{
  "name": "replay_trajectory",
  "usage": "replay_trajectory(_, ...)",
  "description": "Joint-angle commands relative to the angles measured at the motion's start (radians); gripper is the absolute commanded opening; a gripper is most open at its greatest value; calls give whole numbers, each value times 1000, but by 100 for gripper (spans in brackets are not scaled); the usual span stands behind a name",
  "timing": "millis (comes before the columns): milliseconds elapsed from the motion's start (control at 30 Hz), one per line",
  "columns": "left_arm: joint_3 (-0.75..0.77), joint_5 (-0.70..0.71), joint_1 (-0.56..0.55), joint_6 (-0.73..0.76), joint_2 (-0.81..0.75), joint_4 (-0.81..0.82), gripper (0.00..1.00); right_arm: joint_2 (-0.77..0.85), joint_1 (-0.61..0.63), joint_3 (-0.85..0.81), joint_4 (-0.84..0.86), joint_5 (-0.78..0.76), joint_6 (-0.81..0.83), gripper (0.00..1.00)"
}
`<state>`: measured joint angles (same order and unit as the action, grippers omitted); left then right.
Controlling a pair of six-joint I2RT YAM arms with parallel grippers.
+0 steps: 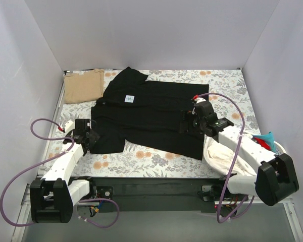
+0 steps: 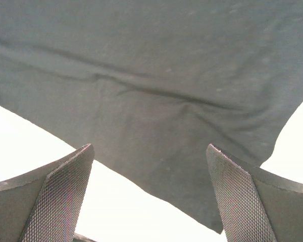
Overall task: Fold and stack the t-shirts
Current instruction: Fold the tshirt
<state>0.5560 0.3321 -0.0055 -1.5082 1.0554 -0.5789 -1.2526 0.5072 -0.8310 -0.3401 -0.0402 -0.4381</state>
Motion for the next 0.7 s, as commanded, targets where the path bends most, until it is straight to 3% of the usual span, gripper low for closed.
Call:
replay_trajectory(0, -28, -2, 4, -101, -26, 10, 67, 53, -44, 27, 32, 33, 18, 98)
replay_trajectory(100, -65, 11, 4, -148, -32, 25, 64, 74, -76, 41, 32, 79, 30, 98)
replay_trajectory(167, -73, 22, 4, -170, -34, 24, 58, 85, -99, 58, 35, 91, 33, 98)
replay_trajectory(333, -100, 27, 4, -195, -41, 19, 57, 114, -145, 93, 42, 120, 47, 98)
replay_trajectory(433, -85, 47, 4, -202, -31, 7, 41, 124, -160, 101, 44, 132, 50, 98)
replay_trajectory(667, -77, 45, 4, -175, -171, -1, 44, 127, -176, 119, 47, 146, 56, 98)
